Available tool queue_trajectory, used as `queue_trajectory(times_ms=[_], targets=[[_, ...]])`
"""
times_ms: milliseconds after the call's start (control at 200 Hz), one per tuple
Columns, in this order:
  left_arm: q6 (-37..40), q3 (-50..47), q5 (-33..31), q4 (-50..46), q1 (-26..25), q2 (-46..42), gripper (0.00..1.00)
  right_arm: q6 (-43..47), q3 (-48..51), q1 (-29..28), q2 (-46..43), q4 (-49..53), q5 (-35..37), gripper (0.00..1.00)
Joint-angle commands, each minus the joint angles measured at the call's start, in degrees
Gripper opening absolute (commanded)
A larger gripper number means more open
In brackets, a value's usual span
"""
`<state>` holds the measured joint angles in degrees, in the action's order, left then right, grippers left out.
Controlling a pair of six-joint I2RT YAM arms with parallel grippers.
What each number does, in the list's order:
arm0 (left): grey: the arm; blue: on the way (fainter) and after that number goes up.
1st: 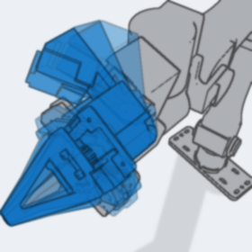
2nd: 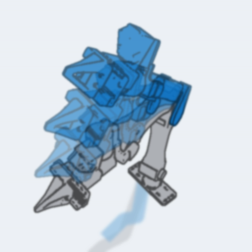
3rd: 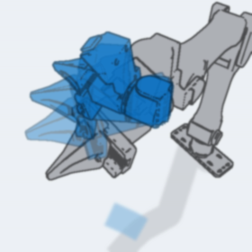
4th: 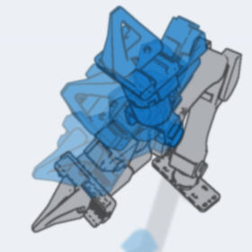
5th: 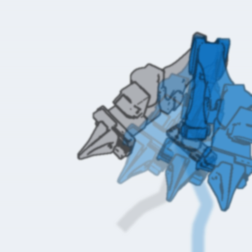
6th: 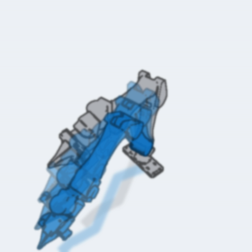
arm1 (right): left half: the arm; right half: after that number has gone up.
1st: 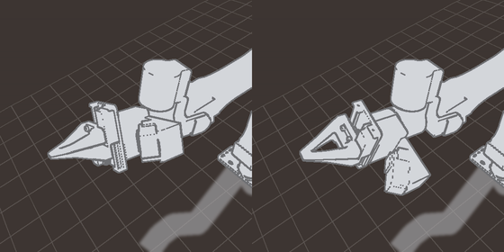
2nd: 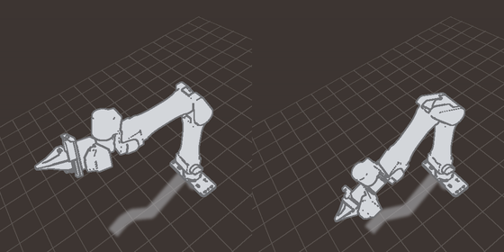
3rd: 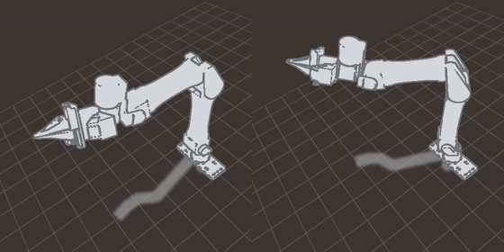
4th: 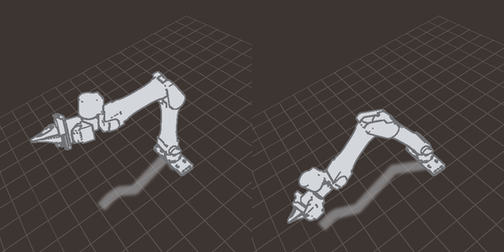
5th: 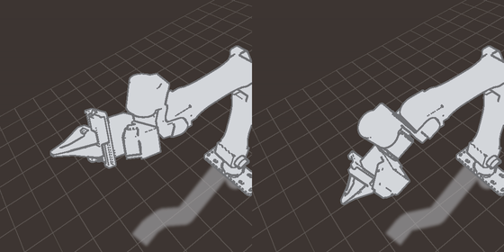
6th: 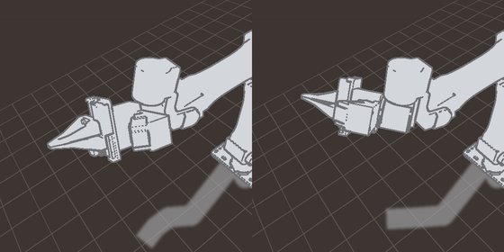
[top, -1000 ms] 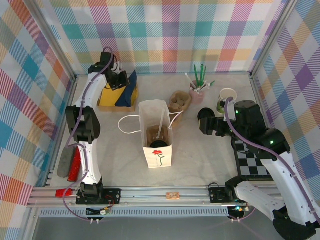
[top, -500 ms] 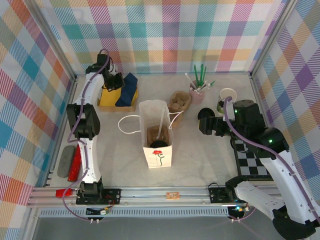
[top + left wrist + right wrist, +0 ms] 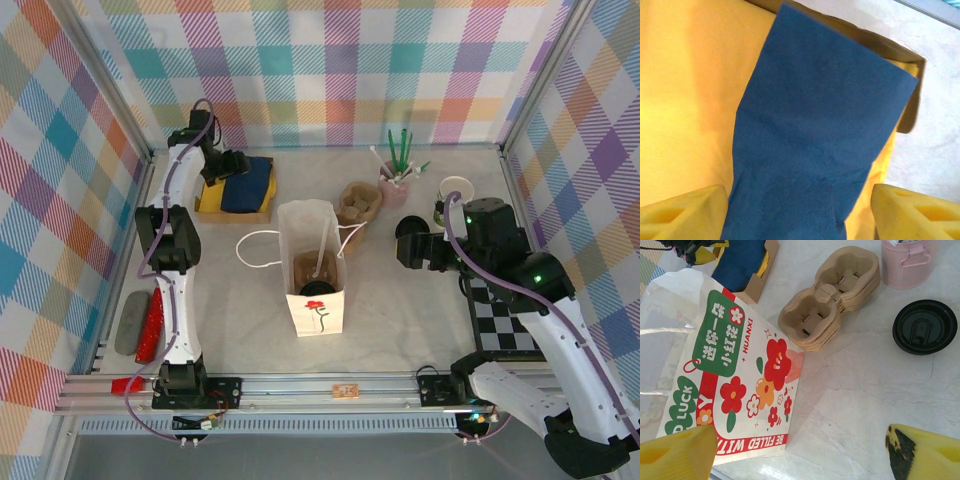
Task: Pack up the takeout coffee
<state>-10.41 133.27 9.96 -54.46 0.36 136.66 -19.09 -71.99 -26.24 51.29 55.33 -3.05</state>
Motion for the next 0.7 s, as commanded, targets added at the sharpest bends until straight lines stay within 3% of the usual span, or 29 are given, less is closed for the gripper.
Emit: queue_trajectory(times_ms=[0, 255, 385, 695], targets=[[3.2, -0.5, -6.7, -1.1, -1.1, -5.0, 0.79, -0.8, -0.1, 0.2, 0.2, -1.2, -1.6, 0.87], [9.7, 1.9, -12.1, -4.3, -7.7, -3.5, 0.87, -1.1, 0.1, 0.2, 1.2, -2.4, -3.0, 0.86], [10.4, 2.6, -15.2, -5.3, -10.5, -1.0, 0.98, -0.8, 0.4, 0.2, 0.5, -2.2, -2.9, 0.88], [10.5, 3.1, -18.7, -4.7, -13.4, 2.4, 0.97, 0.3, 1.5, 0.2, -0.9, -1.3, -1.3, 0.90]])
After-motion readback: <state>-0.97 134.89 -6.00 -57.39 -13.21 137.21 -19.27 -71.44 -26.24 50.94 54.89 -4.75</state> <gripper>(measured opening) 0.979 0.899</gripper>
